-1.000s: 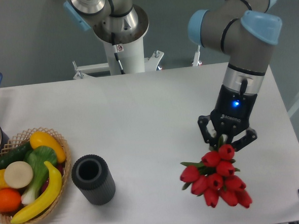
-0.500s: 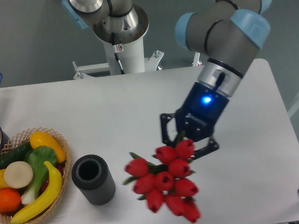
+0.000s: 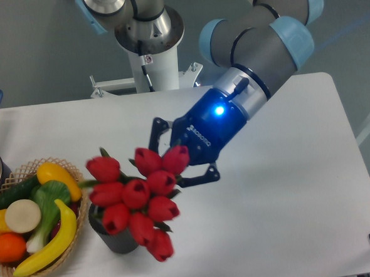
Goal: Insert the flowers into the vase
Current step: 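Carry the red tulips toward the dark grey vase and lower stems in, then lower the tulip stems deeper into the vase and open the gripper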
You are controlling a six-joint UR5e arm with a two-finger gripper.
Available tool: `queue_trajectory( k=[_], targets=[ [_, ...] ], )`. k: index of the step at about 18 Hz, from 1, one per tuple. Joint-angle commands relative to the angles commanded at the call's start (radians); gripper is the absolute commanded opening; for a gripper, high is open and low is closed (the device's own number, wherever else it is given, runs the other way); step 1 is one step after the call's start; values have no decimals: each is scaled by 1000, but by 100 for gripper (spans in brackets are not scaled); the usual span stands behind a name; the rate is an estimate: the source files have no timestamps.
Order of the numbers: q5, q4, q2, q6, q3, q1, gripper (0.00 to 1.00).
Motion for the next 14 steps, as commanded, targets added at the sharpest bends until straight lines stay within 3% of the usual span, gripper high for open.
queue_trajectory(
  k=[14],
  targets=[
    [-60,2,-18,121,-107,-32,6]
  ],
)
